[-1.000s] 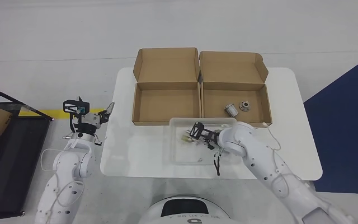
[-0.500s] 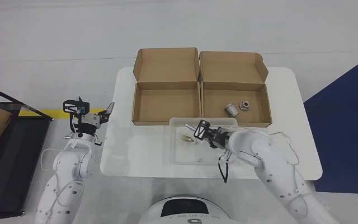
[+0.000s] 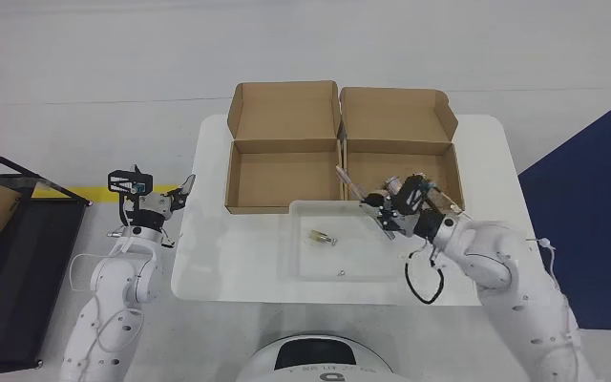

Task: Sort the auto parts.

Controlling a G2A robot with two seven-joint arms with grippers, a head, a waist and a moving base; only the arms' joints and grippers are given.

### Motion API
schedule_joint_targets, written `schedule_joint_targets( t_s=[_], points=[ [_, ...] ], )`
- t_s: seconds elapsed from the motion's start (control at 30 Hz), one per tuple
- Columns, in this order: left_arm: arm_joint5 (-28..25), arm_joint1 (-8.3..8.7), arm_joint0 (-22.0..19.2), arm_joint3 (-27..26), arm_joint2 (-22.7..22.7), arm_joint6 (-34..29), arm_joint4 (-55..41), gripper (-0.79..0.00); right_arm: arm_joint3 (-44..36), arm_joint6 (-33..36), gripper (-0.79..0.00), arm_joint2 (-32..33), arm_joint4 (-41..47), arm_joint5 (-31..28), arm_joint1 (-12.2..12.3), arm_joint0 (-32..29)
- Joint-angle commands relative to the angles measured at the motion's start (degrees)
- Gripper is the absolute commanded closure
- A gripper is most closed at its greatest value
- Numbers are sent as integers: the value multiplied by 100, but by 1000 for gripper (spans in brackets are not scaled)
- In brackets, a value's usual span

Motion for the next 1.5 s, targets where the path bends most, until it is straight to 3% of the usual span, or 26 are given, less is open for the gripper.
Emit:
schedule_joint_targets(
  t_s=[0.0,0.23,0.5,0.63,0.77,1.47],
  points=[
    [0,0,0,0,0,0,0,-785,314,-67,0,105,733,-428,16,131],
    [0,0,0,0,0,0,0,-785,1669,363,0,-95,3313,-1797,87,820],
    [0,0,0,0,0,0,0,-785,2684,1929,0,-800,6587,-1825,199,1765],
    [0,0,0,0,0,0,0,-785,3007,2555,0,-964,7703,-1825,201,2023],
    [0,0,0,0,0,0,0,-785,3104,2556,0,-1135,8124,-1825,230,2169],
    [0,0,0,0,0,0,0,-785,3108,2522,0,-1155,8109,-1779,252,2200]
  ],
)
